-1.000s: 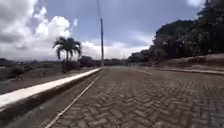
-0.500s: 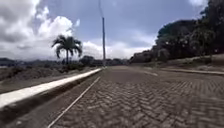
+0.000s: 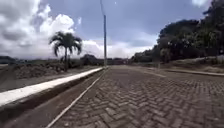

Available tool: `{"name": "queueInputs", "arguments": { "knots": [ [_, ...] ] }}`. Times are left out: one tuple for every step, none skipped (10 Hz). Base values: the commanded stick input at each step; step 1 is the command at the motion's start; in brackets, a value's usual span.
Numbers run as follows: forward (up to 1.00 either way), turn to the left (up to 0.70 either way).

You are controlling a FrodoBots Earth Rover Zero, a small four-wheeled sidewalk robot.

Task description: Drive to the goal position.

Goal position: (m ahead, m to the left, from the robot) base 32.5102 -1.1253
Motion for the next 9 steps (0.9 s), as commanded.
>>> {"name": "queueInputs", "arguments": {
  "knots": [
    [1.0,0.0],
    [1.0,0.0],
    [1.0,0.0],
    [1.0,0.0],
    [1.0,0.0],
    [1.0,0.0],
    [1.0,0.0],
    [1.0,0.0],
    [1.0,0.0]
  ]
}}
